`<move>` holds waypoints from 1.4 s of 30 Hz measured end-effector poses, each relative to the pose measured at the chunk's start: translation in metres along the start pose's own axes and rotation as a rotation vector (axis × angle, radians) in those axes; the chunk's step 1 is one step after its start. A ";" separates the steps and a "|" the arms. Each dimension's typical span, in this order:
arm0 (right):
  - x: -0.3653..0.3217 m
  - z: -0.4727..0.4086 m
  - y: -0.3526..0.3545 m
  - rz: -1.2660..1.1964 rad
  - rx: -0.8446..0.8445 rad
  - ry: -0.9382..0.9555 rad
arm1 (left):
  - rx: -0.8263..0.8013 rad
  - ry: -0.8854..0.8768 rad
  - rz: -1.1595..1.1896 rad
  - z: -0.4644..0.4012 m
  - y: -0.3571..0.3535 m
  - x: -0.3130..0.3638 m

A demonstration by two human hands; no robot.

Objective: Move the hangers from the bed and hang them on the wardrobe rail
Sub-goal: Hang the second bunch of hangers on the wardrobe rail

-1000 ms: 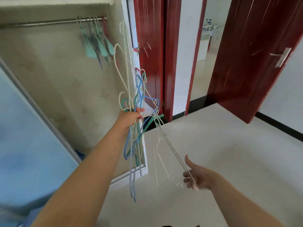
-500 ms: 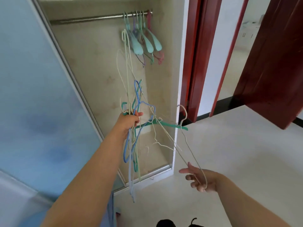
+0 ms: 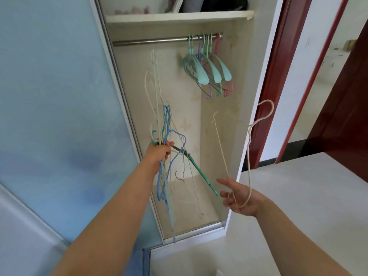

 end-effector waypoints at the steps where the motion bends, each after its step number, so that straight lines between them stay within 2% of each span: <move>1: -0.009 -0.008 -0.003 0.004 0.070 0.005 | 0.010 0.000 0.004 -0.005 0.001 0.002; 5: -0.035 -0.037 -0.014 0.120 0.248 0.024 | 0.044 0.014 0.029 -0.029 0.004 0.004; 12: -0.107 -0.069 -0.053 0.422 0.328 -0.050 | 0.063 0.041 0.030 -0.069 -0.005 0.003; 15: -0.155 -0.077 -0.073 0.524 0.286 -0.065 | 0.081 0.049 0.018 -0.091 -0.008 0.009; 21: -0.239 -0.097 -0.107 0.441 0.137 -0.068 | 0.150 0.062 0.014 -0.134 -0.004 0.017; 26: -0.315 -0.106 -0.134 0.456 0.144 -0.078 | 0.147 0.070 -0.031 -0.166 -0.003 0.022; 31: -0.374 -0.109 -0.162 0.466 0.180 -0.007 | 0.109 0.056 -0.095 -0.185 -0.006 0.025; 37: -0.405 -0.118 -0.179 0.406 0.062 -0.040 | 0.081 0.032 -0.043 -0.195 -0.006 0.029; 42: -0.395 -0.148 -0.156 0.150 -0.035 -0.067 | 0.080 0.023 0.006 -0.199 -0.003 0.029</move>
Point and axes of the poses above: each hand's wrist, its own z-axis away from the middle knuckle, its own y-axis out of the back of the hand, x = y × z, the point moved 2 cm from there along -z, towards the middle knuckle, and after that the axes turned 13 degrees about -y, right-handed, at the moved point
